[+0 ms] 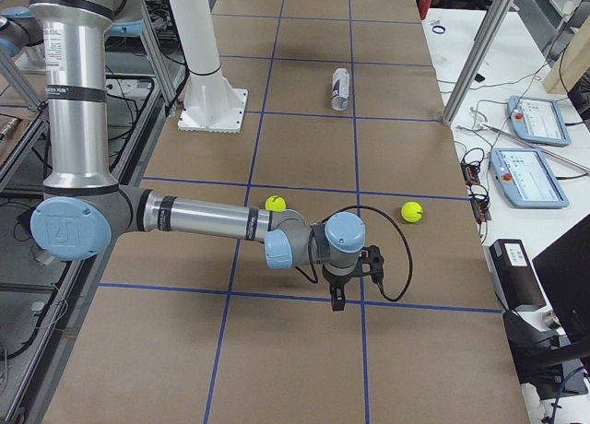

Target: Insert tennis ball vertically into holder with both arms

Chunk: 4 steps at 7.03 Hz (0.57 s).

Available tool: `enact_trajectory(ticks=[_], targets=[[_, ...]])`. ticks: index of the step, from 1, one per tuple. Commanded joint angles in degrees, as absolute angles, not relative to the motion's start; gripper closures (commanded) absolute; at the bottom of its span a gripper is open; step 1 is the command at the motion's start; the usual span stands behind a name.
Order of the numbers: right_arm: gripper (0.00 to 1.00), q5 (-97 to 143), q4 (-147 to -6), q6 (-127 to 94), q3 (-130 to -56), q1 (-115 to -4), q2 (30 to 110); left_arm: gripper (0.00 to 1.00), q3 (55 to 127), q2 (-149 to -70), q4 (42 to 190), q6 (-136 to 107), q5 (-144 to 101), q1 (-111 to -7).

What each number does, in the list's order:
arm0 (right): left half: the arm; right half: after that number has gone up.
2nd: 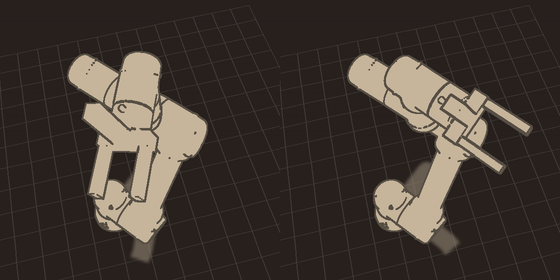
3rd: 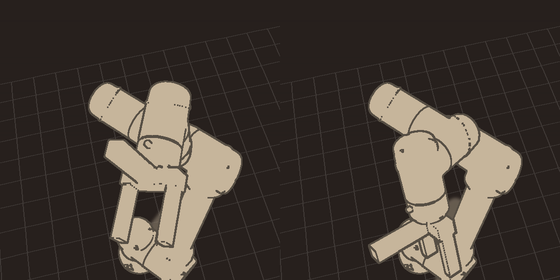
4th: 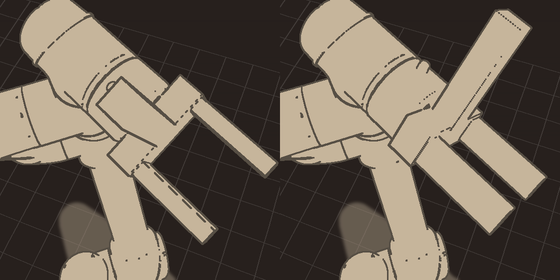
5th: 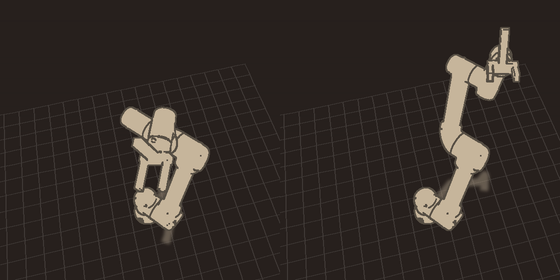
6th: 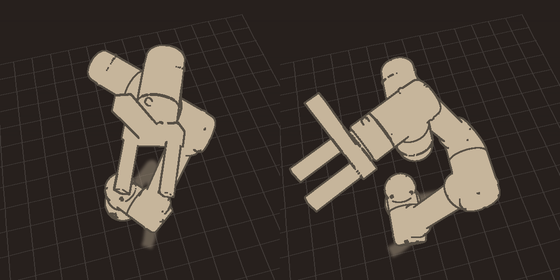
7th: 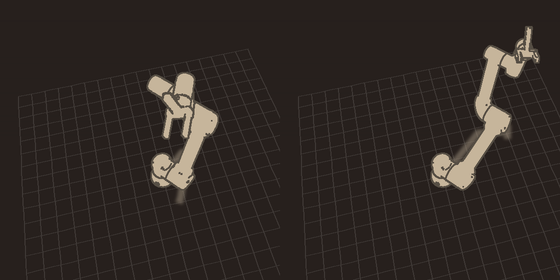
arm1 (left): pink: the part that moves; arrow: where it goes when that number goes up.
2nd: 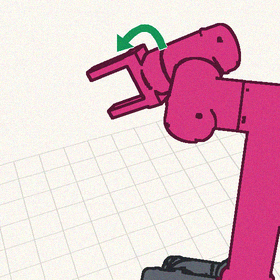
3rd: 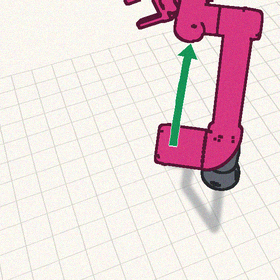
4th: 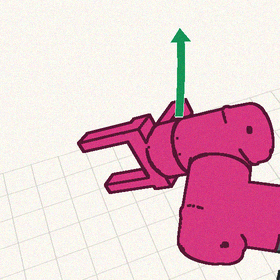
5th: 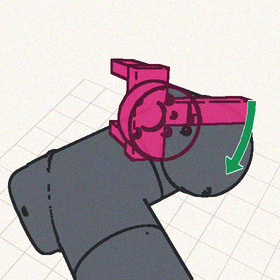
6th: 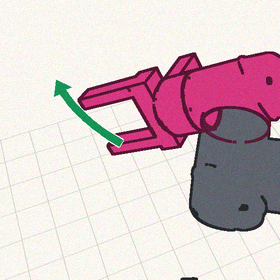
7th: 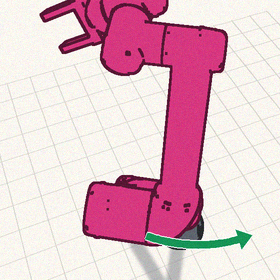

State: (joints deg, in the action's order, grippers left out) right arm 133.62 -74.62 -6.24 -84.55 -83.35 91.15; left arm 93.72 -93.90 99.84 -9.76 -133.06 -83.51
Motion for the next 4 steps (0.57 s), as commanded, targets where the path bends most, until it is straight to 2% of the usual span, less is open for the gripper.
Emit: enact_trajectory(ticks=[1, 4], targets=[[0.0, 133.7, -74.6, -6.1, -84.6, -83.4, 91.1, 0.0, 94.1, -93.8, 99.8, -9.6, -133.1, -83.3], [0.0, 133.7, -74.6, -6.1, -84.6, -83.3, 91.1, 0.0, 94.1, -91.4, 100.4, -9.7, -134.3, -83.3]])
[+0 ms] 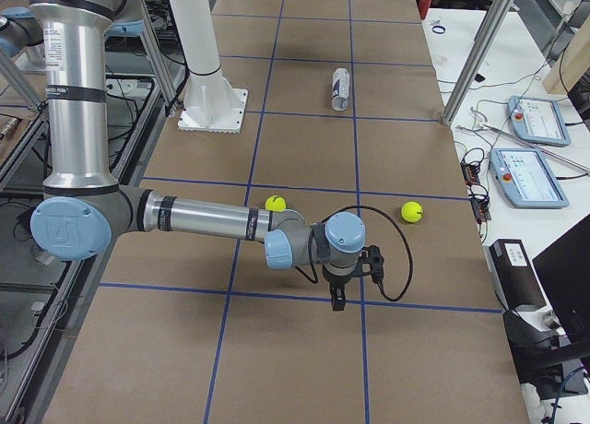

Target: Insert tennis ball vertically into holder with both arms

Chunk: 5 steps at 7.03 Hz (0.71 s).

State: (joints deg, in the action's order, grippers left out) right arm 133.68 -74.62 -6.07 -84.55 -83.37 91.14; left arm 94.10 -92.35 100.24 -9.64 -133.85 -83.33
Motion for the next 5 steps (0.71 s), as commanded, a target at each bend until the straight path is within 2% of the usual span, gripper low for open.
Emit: enact_trajectory(ticks=[1, 5], targets=[[0.0, 133.7, -74.6, -6.1, -84.6, -83.4, 91.1, 0.0, 94.4, -89.8, 100.7, -9.9, -134.6, -83.3], [0.0, 133.9, -74.6, -6.1, -84.6, -83.3, 91.1, 0.0, 96.4, -90.1, 100.7, -10.2, -137.1, -82.3]])
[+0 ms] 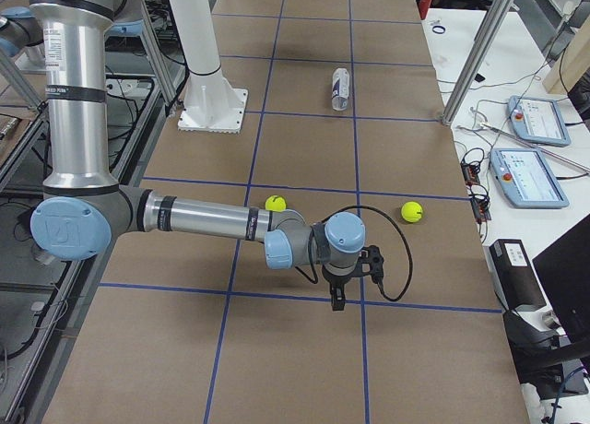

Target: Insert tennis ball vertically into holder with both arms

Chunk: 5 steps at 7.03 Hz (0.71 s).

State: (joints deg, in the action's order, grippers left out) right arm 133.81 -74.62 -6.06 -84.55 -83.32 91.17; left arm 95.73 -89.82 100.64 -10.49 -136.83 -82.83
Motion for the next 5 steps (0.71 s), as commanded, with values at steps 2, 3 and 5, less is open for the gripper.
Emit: enact_trajectory(ticks=[2, 3, 5], targets=[[0.0, 133.9, -74.6, -6.1, -84.6, -83.4, 91.2, 0.01, 98.1, -90.0, 105.9, -9.7, -137.5, -79.9], [0.0, 133.9, -74.6, -6.2, -84.6, -83.4, 91.2, 0.01, 98.1, -90.3, 110.2, -10.1, -137.5, -78.8], [0.0, 133.9, -74.7, -6.4, -84.5, -83.3, 91.2, 0.02, 97.9, -91.6, 121.4, -10.5, -136.8, -75.9]])
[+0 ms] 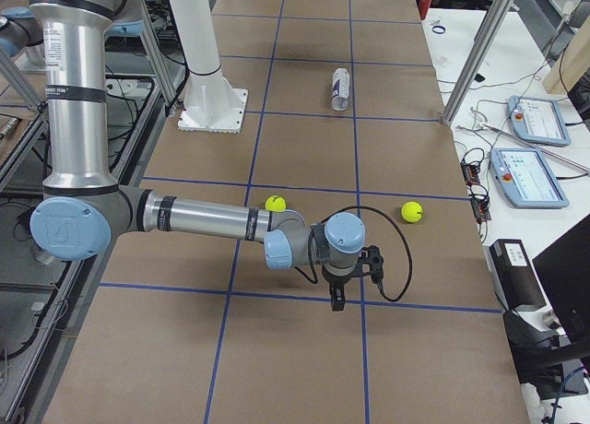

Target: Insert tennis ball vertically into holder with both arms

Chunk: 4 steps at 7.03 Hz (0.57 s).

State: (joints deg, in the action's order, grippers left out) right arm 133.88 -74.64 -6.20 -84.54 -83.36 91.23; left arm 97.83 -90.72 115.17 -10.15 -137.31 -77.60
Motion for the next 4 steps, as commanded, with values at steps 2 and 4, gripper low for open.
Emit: enact_trajectory(ticks=[2, 4], targets=[[0.0, 136.1, -74.7, -6.3, -84.5, -83.3, 91.2, 0.0, 98.6, -97.6, 121.6, -11.0, -137.3, -72.6], [0.0, 136.1, -74.8, -6.6, -84.4, -83.3, 90.8, 0.0, 99.3, -107.1, 121.3, -13.2, -136.5, -62.6]])
